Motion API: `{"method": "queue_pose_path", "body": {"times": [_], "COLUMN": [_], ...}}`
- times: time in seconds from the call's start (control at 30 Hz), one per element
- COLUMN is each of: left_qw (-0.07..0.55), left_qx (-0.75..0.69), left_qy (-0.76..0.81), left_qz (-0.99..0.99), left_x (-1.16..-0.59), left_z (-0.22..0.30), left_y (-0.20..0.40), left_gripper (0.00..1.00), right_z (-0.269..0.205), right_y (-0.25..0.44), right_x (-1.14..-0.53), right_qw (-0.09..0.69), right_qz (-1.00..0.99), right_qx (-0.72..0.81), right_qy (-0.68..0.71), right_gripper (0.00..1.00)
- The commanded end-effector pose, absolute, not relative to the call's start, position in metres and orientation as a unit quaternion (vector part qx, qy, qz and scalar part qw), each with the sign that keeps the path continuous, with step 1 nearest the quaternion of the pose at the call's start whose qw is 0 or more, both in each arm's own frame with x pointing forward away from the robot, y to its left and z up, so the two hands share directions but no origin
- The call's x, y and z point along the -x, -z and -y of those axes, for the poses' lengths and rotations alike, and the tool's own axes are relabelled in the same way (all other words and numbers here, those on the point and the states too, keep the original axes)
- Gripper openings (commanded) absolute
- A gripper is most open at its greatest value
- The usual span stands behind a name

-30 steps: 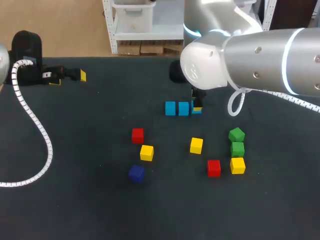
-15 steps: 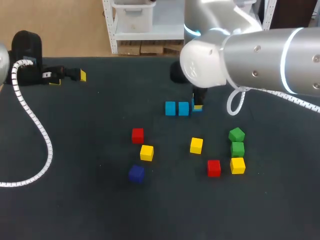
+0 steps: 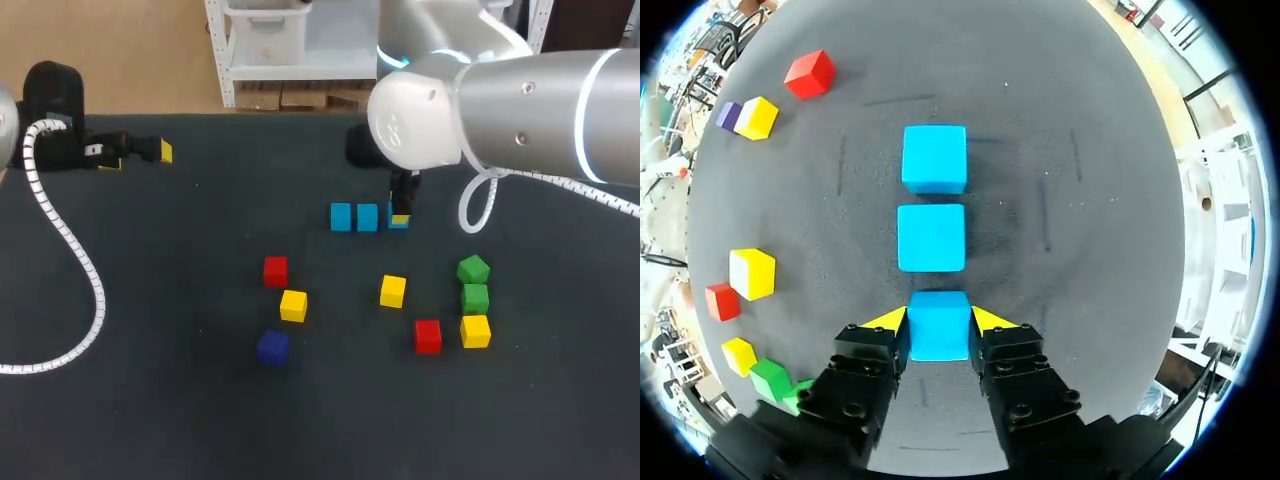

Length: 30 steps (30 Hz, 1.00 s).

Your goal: Place the blue cubes, place green cubes on the blue cubes, place the yellow cubes on the green cubes, then place the red cubes on the yellow cubes, and place purple cube on the red cubes.

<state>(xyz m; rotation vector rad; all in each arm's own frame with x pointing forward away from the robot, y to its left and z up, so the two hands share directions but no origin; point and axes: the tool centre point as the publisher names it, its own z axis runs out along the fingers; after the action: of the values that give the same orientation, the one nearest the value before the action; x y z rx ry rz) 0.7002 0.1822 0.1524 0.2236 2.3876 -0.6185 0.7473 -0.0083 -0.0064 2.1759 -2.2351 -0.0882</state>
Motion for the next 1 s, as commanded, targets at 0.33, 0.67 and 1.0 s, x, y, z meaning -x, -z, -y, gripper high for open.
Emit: {"method": "queue_pose_path", "body": {"times": [0.33,0.67,1.0], "left_qw": [0.329,0.329,0.329], "left_qx": [-0.088,-0.088,-0.088], "left_qy": [0.241,0.241,0.241], "left_qz": [-0.909,-0.909,-0.909], "left_x": [-0.6998,-0.6998,-0.6998], "left_z": [-0.1843,-0.1843,-0.1843], "left_y": [-0.1510,-0.1510,-0.1510], "left_gripper": [1.00,1.00,1.00], "right_z": [0.0016,0.0012,0.0040], "right_y": [0.0050,0.0077,0.0088], "right_x": [-0.7444,-0.7442,-0.7429], "right_qw": [0.004,0.004,0.005], "right_qz": [0.713,0.711,0.712], "right_qx": [-0.700,-0.703,-0.702], "right_qy": [0.025,0.021,0.021], "right_gripper": [0.00,0.00,0.00]}}
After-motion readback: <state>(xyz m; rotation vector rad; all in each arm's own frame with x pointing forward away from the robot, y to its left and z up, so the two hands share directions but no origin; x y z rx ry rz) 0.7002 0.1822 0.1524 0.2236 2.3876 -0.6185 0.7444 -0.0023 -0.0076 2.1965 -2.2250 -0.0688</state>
